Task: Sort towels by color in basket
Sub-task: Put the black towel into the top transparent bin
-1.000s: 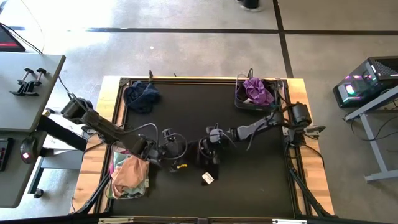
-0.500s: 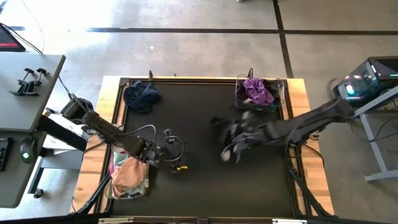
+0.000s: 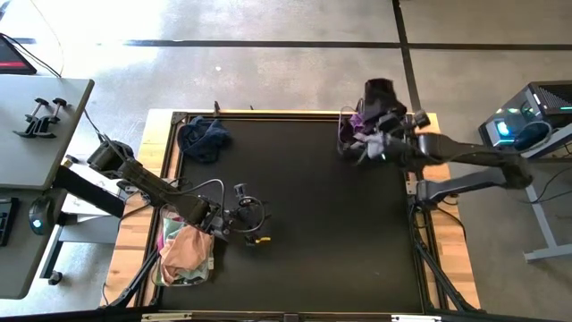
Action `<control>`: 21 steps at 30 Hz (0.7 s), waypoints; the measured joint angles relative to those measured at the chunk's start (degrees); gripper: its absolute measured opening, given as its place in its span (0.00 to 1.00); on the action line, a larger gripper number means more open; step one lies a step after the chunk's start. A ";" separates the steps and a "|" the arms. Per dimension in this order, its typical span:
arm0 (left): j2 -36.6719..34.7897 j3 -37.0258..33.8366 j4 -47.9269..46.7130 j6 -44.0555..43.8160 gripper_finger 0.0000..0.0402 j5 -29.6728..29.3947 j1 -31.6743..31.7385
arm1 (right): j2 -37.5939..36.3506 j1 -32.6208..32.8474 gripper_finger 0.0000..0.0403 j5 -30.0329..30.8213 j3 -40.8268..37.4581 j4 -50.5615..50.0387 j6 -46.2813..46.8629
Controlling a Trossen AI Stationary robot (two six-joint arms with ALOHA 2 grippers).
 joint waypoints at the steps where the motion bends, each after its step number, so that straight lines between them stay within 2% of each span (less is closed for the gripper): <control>1: -0.02 0.00 -0.03 -0.02 0.40 0.00 -0.01 | 0.65 -2.69 0.04 -0.62 0.00 0.82 -3.15; 6: -0.06 -1.11 1.60 0.63 0.40 -0.11 0.00 | 5.83 -14.95 0.04 -11.91 0.00 3.94 -13.99; 10: -0.06 -4.84 8.58 2.63 0.40 -0.10 0.00 | 12.24 -21.71 0.04 -22.54 0.00 6.39 -21.62; 16: -0.04 -8.70 14.71 2.21 0.40 0.02 -0.06 | 21.74 -25.42 0.04 -33.71 0.00 8.12 -35.17; 21: -0.04 -8.72 14.84 1.89 0.40 0.02 -0.06 | 27.18 -26.87 0.05 -35.54 0.00 7.69 -39.74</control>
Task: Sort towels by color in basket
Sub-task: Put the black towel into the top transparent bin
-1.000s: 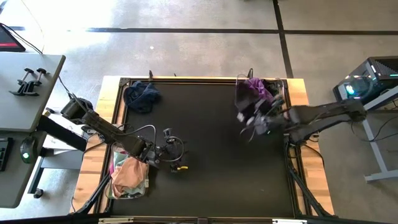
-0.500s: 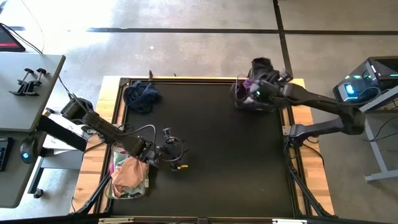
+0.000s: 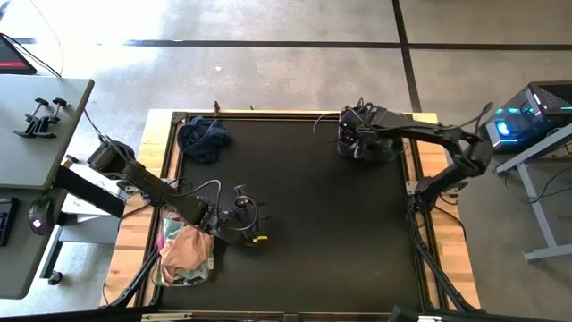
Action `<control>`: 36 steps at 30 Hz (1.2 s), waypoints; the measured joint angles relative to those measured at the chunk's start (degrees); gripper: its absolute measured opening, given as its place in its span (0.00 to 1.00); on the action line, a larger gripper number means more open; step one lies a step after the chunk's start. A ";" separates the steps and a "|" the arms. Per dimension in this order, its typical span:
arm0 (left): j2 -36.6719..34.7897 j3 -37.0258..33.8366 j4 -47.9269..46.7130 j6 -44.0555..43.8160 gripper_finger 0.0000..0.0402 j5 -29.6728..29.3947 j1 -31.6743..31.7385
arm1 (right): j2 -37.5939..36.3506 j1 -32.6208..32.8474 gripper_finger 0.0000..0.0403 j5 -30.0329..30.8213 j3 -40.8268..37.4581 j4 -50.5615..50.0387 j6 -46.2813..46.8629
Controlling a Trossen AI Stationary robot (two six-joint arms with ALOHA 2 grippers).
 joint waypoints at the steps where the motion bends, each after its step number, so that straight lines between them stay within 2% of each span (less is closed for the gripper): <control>1: 0.00 0.00 0.09 0.08 0.40 0.00 0.00 | 0.63 -0.24 0.05 0.90 0.00 -0.15 -0.02; 5: 0.00 0.00 0.05 0.32 0.40 -0.01 0.00 | 0.62 -0.53 0.11 2.85 0.16 -0.89 -0.57; 10: 0.00 0.00 0.29 0.26 0.40 0.33 0.00 | -2.53 -0.49 0.30 2.94 5.49 -9.19 5.19; 13: 0.00 0.00 0.90 0.29 0.40 0.40 -0.02 | -4.74 -0.48 0.39 3.09 10.16 -16.74 13.98; 17: 0.00 0.00 1.82 0.32 0.40 0.48 0.00 | -6.97 -0.63 0.42 1.94 15.25 -25.25 33.26; 19: 0.00 0.00 1.91 0.32 0.40 0.50 -0.02 | -7.93 -0.65 0.41 -1.13 16.04 -26.77 36.68; 23: 0.00 0.00 2.23 0.32 0.40 0.63 0.00 | -8.61 -0.84 0.34 -9.01 13.81 -25.62 35.41; 26: 0.00 0.00 2.48 0.34 0.40 0.66 0.00 | -8.58 -2.86 0.24 -8.29 9.34 -21.61 34.93; 28: 0.00 0.00 2.56 0.37 0.40 0.66 0.00 | -8.58 -4.97 0.16 -7.75 5.24 -15.81 33.28; 31: 0.00 0.00 2.60 0.37 0.40 0.66 0.00 | -8.43 -8.21 0.04 -11.39 -1.48 -3.51 28.63; 33: 0.00 0.00 2.59 0.41 0.40 0.66 -0.01 | -7.86 -10.28 0.02 -14.25 -5.54 4.91 26.63; 36: 0.00 0.00 2.63 0.39 0.40 0.66 0.00 | -6.70 -12.98 0.06 -18.48 -10.22 13.79 25.86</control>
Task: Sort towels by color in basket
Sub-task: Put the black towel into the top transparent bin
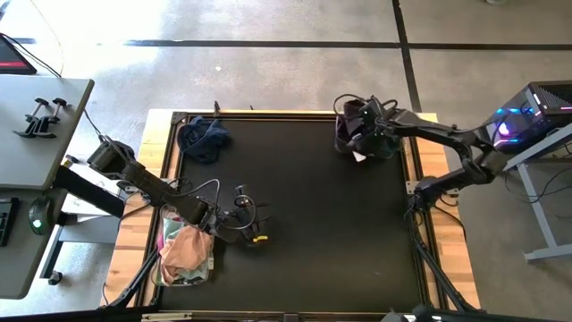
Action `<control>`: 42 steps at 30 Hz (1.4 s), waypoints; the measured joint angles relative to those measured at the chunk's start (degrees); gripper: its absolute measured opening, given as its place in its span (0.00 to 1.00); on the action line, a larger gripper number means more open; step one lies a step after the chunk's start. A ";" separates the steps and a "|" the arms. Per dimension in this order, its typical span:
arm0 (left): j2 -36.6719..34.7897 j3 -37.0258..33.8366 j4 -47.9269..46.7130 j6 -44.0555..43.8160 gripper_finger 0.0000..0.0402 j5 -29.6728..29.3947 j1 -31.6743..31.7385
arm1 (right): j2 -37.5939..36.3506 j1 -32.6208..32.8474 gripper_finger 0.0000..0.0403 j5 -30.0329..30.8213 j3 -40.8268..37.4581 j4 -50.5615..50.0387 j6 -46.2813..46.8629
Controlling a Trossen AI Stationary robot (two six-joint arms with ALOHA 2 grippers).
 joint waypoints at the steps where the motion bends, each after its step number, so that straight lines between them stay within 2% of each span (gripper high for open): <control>1: 0.00 0.00 0.02 0.00 0.40 0.00 0.00 | 0.44 -0.81 0.06 -1.78 -1.24 1.89 -0.26; 5: 0.00 0.02 0.39 0.00 0.40 0.00 0.00 | 1.26 -3.08 0.09 -2.83 -3.09 2.25 -2.22; 9: 0.00 0.02 0.44 0.00 0.40 0.00 0.00 | 0.69 -4.23 0.16 -2.39 -0.44 -4.09 -4.06; 12: 0.00 0.02 0.51 -0.02 0.40 0.00 0.00 | -0.29 -4.24 0.24 -2.48 4.37 -10.18 -4.40; 16: 0.00 0.02 0.89 -0.15 0.40 0.00 0.00 | -0.69 -4.08 0.34 -2.51 13.19 -23.14 -0.81; 19: 0.00 0.02 1.17 -0.39 0.40 0.00 0.00 | -0.71 -4.02 0.36 -2.44 18.88 -30.67 2.69; 21: 0.00 0.02 1.29 -0.39 0.40 0.00 -0.01 | -0.78 -3.60 0.36 -1.91 21.05 -31.29 2.78; 24: 0.00 0.02 1.29 -0.39 0.40 0.00 0.00 | -0.82 -2.35 0.35 -0.17 21.39 -26.06 1.02; 27: 0.01 0.02 1.27 -0.41 0.40 0.00 0.00 | -0.79 -1.79 0.33 0.83 18.43 -15.33 0.63; 31: 0.02 0.02 1.24 -0.44 0.40 0.00 -0.04 | -0.69 -1.83 0.26 0.46 10.56 3.98 -0.33; 34: 0.02 0.02 1.22 -0.44 0.40 0.00 -0.04 | 0.09 -1.81 0.19 -3.67 3.55 15.10 0.14; 38: 0.02 0.04 1.18 -0.38 0.40 0.00 -0.04 | 2.12 -1.80 0.10 -8.65 -3.69 21.67 0.13; 42: 0.02 0.04 1.18 -0.13 0.40 0.00 -0.04 | 3.66 -1.93 0.02 -8.63 -8.51 26.65 -0.04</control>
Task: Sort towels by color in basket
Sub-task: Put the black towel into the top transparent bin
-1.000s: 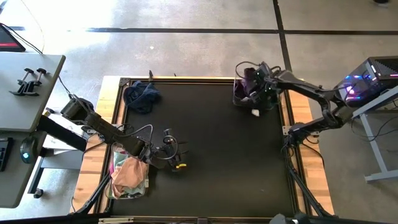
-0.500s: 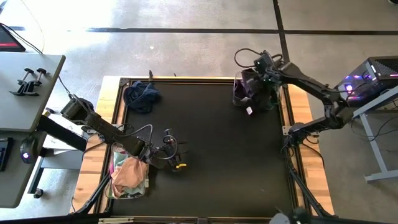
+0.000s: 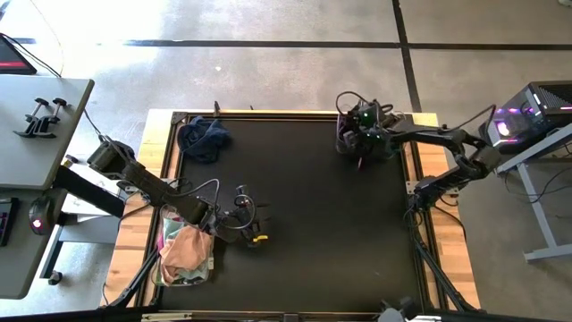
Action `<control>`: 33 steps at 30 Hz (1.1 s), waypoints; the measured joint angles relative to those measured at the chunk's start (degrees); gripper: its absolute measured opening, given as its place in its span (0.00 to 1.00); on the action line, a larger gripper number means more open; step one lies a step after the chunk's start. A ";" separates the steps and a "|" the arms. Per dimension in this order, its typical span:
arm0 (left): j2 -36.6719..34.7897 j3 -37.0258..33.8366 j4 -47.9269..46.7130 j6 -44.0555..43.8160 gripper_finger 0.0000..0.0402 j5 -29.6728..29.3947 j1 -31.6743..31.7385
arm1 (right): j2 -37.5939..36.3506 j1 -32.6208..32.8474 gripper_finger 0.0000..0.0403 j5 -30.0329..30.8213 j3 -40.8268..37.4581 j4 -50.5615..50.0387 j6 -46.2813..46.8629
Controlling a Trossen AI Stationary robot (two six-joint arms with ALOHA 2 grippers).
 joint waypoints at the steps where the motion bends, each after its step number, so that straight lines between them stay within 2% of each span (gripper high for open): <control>1: 0.00 0.00 0.00 -0.01 0.40 0.00 0.00 | 0.09 -0.05 0.01 0.25 -0.61 0.95 -0.34; 5: 0.00 0.00 0.00 -0.28 0.40 0.00 0.02 | 0.00 -0.10 0.03 1.30 0.00 0.99 -2.94; 9: 0.00 0.00 0.00 -0.31 0.40 0.00 0.02 | 0.00 -0.13 0.15 0.79 5.40 -5.25 -3.83; 14: 0.00 0.00 0.00 -0.42 0.40 0.00 0.02 | 0.00 0.54 0.31 -2.80 16.20 -24.05 -8.29; 17: 0.00 0.00 0.00 -0.42 0.40 0.00 0.02 | 0.00 4.03 0.35 -2.37 21.66 -38.05 -12.74; 22: 0.00 0.00 0.11 -0.46 0.40 0.00 0.02 | -0.04 14.42 0.35 4.03 24.64 -52.40 -13.01; 24: 0.00 0.00 0.11 -0.46 0.40 0.00 0.02 | -0.04 20.06 0.35 5.19 23.30 -55.33 -17.02; 25: 0.00 0.00 0.15 -0.46 0.40 0.00 0.03 | -0.04 23.16 0.35 7.52 22.07 -56.54 -19.18; 28: 0.00 0.00 0.37 -0.44 0.40 0.00 0.02 | -0.04 31.44 0.35 19.72 17.26 -57.45 -22.95; 33: 0.00 0.00 0.42 -0.20 0.40 0.00 0.04 | -0.04 37.98 0.35 32.00 9.63 -54.28 -28.20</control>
